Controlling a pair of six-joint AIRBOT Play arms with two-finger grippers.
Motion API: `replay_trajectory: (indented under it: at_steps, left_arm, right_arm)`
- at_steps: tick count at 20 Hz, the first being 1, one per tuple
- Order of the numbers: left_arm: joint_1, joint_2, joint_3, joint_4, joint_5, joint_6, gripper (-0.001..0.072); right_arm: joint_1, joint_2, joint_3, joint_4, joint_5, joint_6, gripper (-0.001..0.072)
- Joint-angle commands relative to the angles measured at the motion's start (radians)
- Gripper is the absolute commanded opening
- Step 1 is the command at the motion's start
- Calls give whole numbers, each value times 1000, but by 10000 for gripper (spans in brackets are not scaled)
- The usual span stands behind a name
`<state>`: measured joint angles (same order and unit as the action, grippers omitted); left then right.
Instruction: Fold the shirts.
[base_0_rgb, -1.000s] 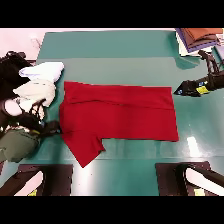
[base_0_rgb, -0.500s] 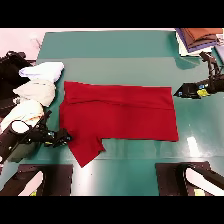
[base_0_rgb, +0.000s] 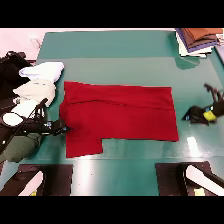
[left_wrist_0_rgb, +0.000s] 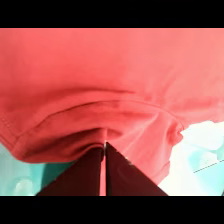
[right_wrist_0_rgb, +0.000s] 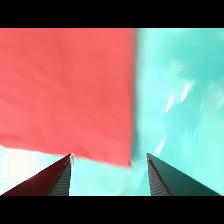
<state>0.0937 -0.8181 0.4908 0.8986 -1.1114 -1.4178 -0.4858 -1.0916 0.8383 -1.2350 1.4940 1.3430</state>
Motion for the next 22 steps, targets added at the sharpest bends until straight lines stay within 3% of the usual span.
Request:
replay_trajectory:
  at_steps: [1, 6, 11, 12, 16, 18, 20, 22]
  left_arm:
    - [0, 0, 19, 10, -6, 13, 25]
    - [0, 1, 19, 11, 9, 13, 25]
    - [0, 1, 57, 51, -88, 31, 24]
    - [0, 5, 71, 68, -132, 31, 24]
    - [0, 174, 73, 163, -289, -32, 24]
    - [0, 251, 80, 156, -355, -52, 24]
    - [0, 261, 106, 156, -340, -59, 24]
    - [0, 242, 130, 157, -229, -54, 24]
  right_arm:
    - [-138, -24, -208, 18, -14, -16, 503]
    - [-61, -74, -305, 132, -153, -28, 410]
    - [68, 8, -217, 104, -153, -28, 50]
    - [82, 32, -188, 67, -126, -27, 18]
    - [90, 186, -98, -89, 61, -26, 18]
    - [90, 264, -97, -131, 77, -24, 17]
    - [91, 307, -97, -127, 40, -24, 17]
    - [96, 304, -96, -125, -29, -20, 17]
